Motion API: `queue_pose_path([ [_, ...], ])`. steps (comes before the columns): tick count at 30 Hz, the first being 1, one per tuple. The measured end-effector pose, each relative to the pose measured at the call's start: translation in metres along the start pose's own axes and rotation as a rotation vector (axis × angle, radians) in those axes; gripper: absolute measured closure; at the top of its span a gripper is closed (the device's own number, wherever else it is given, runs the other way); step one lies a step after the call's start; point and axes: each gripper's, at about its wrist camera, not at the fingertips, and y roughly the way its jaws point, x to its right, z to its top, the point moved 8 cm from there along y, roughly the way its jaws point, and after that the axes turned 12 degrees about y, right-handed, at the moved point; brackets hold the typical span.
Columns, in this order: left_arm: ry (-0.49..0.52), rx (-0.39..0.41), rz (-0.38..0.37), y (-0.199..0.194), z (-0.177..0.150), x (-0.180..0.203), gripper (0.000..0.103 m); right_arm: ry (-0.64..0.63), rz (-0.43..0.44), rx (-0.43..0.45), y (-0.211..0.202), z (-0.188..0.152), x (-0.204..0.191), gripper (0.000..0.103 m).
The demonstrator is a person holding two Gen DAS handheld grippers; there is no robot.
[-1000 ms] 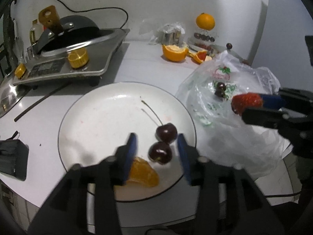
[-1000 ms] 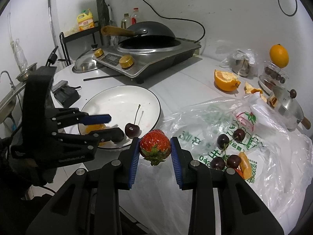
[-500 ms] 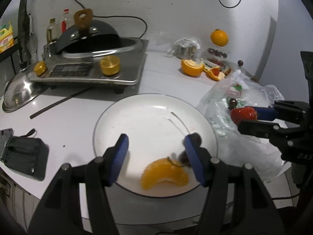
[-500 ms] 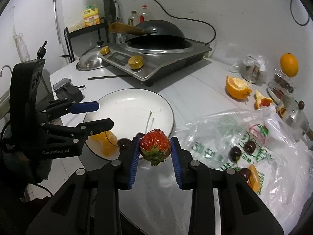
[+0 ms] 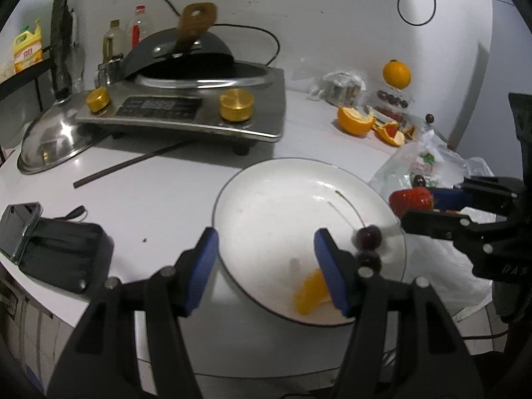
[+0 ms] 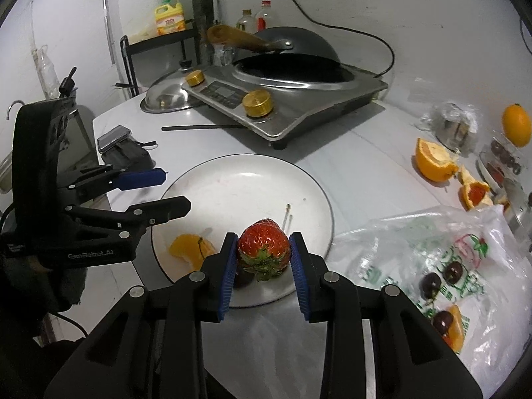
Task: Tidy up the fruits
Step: 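Carry the red strawberry with the right gripper over the white plate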
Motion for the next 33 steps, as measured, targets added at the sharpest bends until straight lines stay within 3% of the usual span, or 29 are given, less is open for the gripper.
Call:
queue_pose_path([
  [33, -0.059, -0.019, 0.006, 0.014, -0.015, -0.034, 0.041, -0.013, 0.043, -0.128, 0.07, -0.001, -0.024, 0.069],
])
